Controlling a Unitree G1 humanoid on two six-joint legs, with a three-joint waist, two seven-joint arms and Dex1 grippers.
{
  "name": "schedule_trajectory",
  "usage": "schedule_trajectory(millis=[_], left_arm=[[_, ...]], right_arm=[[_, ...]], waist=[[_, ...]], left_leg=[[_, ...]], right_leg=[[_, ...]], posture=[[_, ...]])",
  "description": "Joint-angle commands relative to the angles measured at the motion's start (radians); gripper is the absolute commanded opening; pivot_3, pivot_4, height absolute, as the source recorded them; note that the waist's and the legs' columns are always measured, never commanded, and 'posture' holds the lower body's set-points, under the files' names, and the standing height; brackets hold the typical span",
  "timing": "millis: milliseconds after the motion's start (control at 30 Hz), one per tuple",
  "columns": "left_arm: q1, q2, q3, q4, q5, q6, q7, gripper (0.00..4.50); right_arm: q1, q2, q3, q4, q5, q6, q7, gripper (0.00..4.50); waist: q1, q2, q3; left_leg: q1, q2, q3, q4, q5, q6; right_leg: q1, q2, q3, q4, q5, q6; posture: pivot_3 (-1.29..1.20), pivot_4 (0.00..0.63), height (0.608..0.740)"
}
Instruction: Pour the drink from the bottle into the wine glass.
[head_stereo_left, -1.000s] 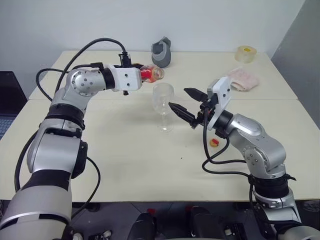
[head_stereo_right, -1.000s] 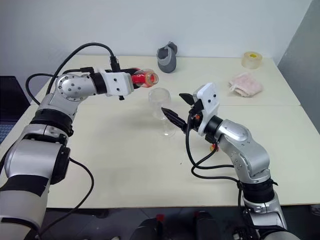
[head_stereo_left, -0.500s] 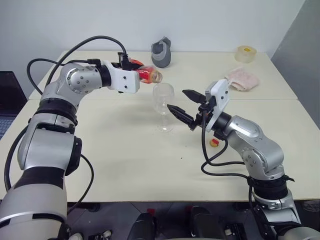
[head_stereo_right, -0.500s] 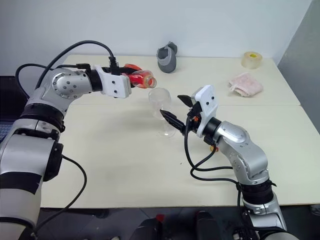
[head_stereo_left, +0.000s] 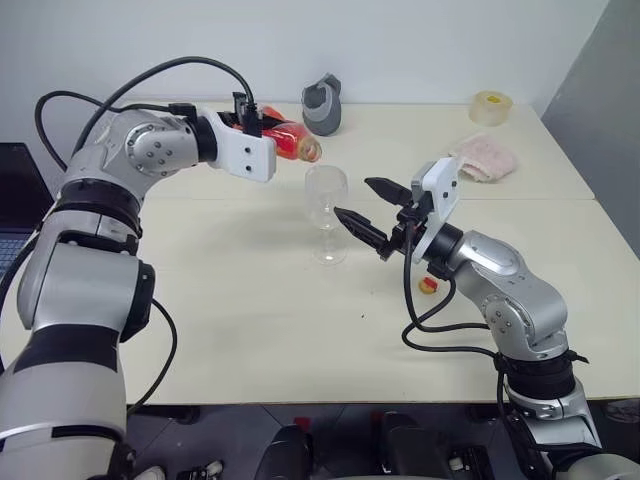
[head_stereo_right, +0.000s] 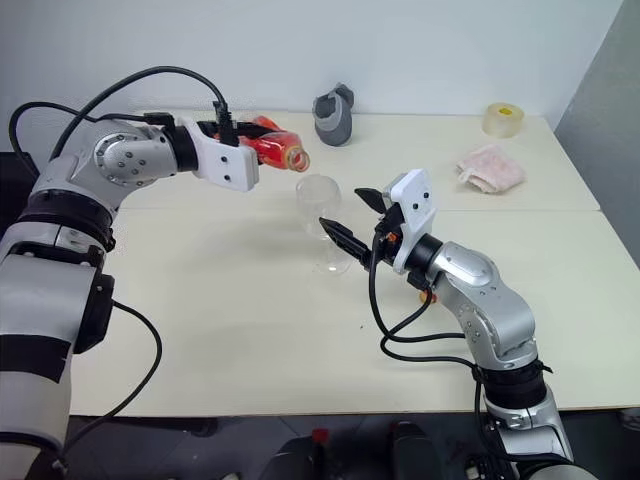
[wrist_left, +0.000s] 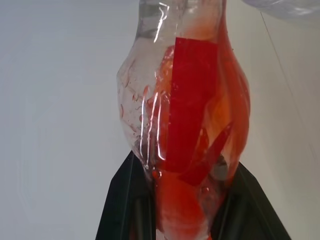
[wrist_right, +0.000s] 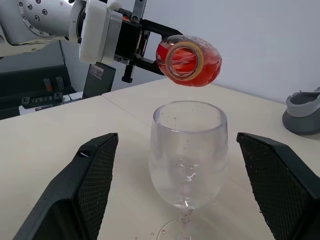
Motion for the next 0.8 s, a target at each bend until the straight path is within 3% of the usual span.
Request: schedule_trajectory(millis=[33, 800], left_arm=[[-0.046, 0.024, -0.005, 0.003, 0.009, -0.025, 0.032, 0.89], [-0.124, 0.049, -0.065, 0.038, 0.100, -0.049, 0.101, 0.89]], right_arm=[[-0.010, 0.004, -0.005, -0.014, -0.004, -0.026, 0.007, 4.07], [-0.010, 0.011, -0.007, -0.002, -0.005, -0.038, 0.001, 4.07]], waist=[[0.000, 0.000, 0.000], [0.000, 0.000, 0.000]], left_leg=[[0.000, 0.000, 0.000, 0.000, 0.000, 0.000], [0.000, 0.000, 0.000, 0.001, 0.000, 0.000]], right_leg=[[0.000, 0.000, 0.000, 0.000, 0.000, 0.000], [0.000, 0.000, 0.000, 0.000, 0.000, 0.000]], posture=[[0.00, 0.150, 0.740], [0.00, 0.150, 0.740]])
